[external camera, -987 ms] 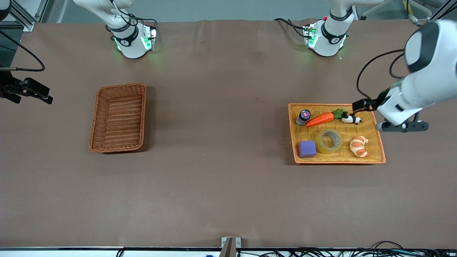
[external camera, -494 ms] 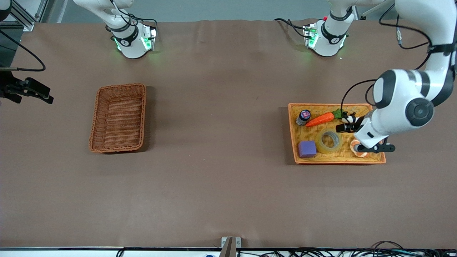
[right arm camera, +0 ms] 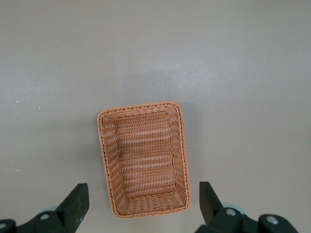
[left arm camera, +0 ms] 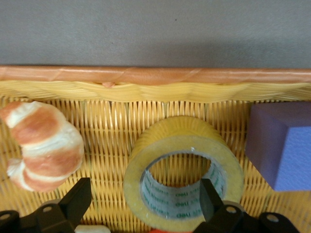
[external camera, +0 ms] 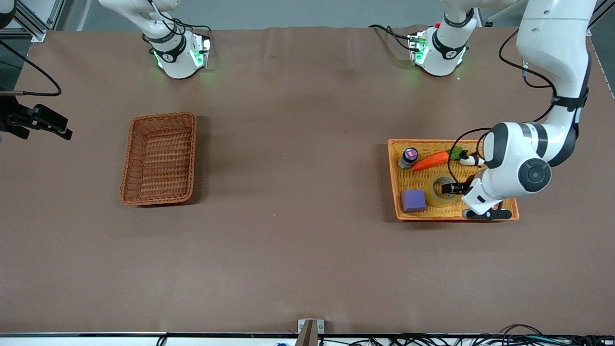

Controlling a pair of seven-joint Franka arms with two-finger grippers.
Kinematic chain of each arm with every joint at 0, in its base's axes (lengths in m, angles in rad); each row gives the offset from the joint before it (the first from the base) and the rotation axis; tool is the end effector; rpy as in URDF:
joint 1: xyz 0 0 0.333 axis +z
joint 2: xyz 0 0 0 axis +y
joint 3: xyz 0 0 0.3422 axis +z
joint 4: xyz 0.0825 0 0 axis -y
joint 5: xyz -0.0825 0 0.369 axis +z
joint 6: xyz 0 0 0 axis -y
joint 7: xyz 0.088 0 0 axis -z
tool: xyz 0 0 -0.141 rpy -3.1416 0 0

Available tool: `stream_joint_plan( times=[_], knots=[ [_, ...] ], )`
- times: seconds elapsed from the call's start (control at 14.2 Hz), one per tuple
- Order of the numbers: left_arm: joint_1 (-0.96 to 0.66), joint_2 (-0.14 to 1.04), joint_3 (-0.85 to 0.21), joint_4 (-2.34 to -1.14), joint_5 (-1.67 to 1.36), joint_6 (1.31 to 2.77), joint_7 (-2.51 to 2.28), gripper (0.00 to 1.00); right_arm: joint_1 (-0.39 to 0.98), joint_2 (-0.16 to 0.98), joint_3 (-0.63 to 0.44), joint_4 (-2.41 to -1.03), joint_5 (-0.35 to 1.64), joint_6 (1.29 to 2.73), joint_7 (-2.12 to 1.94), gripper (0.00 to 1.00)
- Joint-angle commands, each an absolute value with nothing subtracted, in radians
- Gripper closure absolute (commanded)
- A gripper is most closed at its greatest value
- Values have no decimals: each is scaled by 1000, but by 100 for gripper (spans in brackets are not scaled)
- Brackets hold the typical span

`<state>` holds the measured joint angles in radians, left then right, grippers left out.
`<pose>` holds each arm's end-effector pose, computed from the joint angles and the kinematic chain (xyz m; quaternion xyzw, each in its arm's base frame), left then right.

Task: Move tape to another basket
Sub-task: 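Lower the left gripper and grasp the yellow tape roll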

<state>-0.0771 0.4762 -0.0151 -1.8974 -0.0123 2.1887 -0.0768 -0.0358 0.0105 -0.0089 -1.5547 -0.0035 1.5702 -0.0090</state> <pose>0.6038 -0.0563 0.2365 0.9957 -0.0031 -0.0927 0.0004 0.5428 -0.0247 0.6183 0.9998 -0.0179 0.0025 0.0019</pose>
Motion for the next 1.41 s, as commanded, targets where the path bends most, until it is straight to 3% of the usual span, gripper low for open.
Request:
stream_joint_plan(
  times=[0.0, 0.14, 0.35, 0.49, 0.71, 1.06, 1.34],
  knots=[
    [-69, 520, -14, -1891, 8, 2227, -66, 2, -46, -6, -2, -1571, -5, 1574, -18, 0],
    [-68, 526, -14, -1907, 8, 2227, -66, 8, -49, -8, 0, -1571, -3, 1571, -15, 0],
    [-68, 534, -14, -1921, 8, 2227, -69, 55, -46, -8, 2, -1569, -2, 1571, -11, 0],
    [-63, 532, -14, -1925, 8, 2243, -64, 67, -48, -8, 2, -1568, -2, 1568, -9, 0],
    [-43, 509, -14, -1934, 18, 2238, -43, 92, -43, -8, 3, -1568, 3, 1565, -9, 0],
    [-26, 344, -47, -1901, 20, 2047, -38, 99, -46, -6, 3, -1568, 6, 1565, -9, 0],
    [-23, 348, -156, -1728, 18, 1866, -90, 99, -44, -6, 2, -1569, 6, 1566, -11, 0]
  ],
)
